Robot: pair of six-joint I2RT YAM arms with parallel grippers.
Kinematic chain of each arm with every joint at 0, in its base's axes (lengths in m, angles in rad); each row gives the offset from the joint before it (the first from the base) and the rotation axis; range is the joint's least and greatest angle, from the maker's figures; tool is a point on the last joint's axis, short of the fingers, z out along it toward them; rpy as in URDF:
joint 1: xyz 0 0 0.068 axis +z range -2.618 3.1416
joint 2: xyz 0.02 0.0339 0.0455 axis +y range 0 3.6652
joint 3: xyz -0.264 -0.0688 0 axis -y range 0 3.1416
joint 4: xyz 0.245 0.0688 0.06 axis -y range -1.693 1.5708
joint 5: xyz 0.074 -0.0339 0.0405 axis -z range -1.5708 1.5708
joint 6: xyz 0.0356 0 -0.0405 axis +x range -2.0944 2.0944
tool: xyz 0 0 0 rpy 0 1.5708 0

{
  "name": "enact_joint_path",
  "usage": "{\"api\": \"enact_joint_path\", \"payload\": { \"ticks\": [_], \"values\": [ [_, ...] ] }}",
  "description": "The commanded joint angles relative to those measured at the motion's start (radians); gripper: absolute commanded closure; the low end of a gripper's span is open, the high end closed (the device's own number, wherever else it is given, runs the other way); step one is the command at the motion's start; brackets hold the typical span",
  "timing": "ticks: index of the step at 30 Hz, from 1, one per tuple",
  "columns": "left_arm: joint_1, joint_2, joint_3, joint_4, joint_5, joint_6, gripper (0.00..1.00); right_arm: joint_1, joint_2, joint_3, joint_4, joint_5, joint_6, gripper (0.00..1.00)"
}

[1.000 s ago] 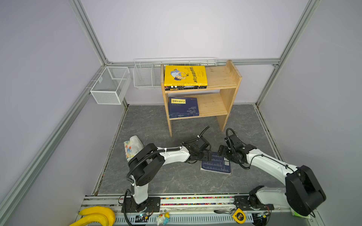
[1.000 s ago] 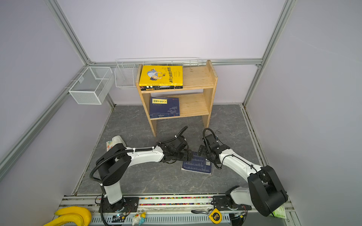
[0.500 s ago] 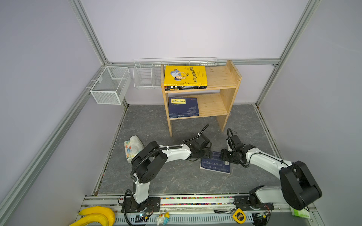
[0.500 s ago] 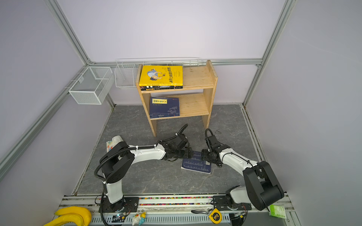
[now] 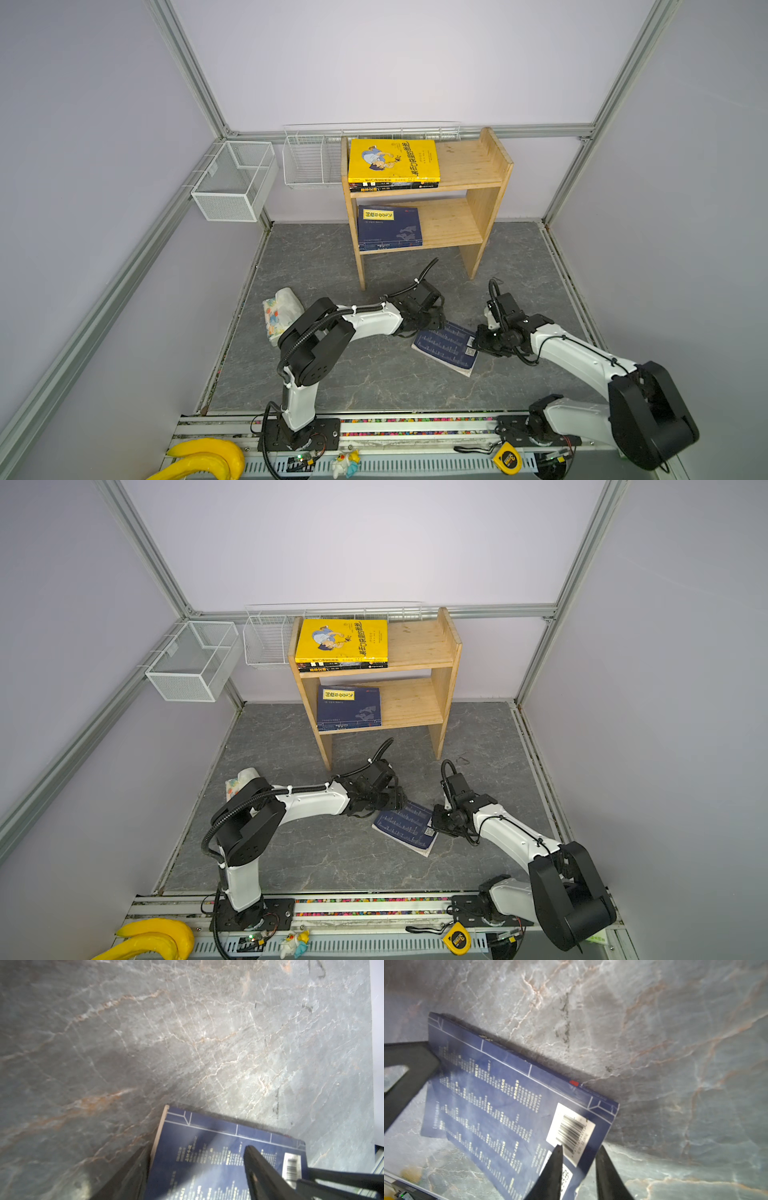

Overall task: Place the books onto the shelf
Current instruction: 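Push the barcode blue book's edges with both grippers to slide it, then grasp the barcode blue book's edge with the right gripper while left holds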

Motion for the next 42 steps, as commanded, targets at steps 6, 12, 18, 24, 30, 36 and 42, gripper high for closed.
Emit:
{"api": "enact_joint_path", "payload": {
  "ticks": [6,12,18,24,30,36,42],
  "values": [
    [-0.014,0.063,-0.051,-0.003,0.12,-0.048,0.29,0.008,-0.018,-0.014,0.152,-0.124,0.116,0.79],
    [-0.006,0.061,-0.073,0.024,0.128,-0.059,0.29,-0.01,-0.016,-0.095,0.244,-0.146,0.259,0.81],
    [-0.003,0.065,-0.078,0.034,0.14,-0.063,0.29,-0.026,-0.077,-0.156,0.293,-0.112,0.342,0.88],
    [0.002,0.063,-0.084,0.042,0.148,-0.067,0.29,-0.031,-0.093,-0.125,0.183,-0.099,0.312,0.56],
    [0.006,0.053,-0.106,0.058,0.156,-0.084,0.29,0.017,-0.118,-0.135,0.095,-0.106,0.329,0.28],
    [0.006,0.046,-0.126,0.074,0.162,-0.096,0.29,0.087,-0.157,-0.2,0.114,-0.095,0.448,0.25],
    [0.006,0.042,-0.136,0.083,0.164,-0.099,0.29,0.095,-0.325,-0.212,-0.062,-0.023,0.468,0.21]
  ]
}}
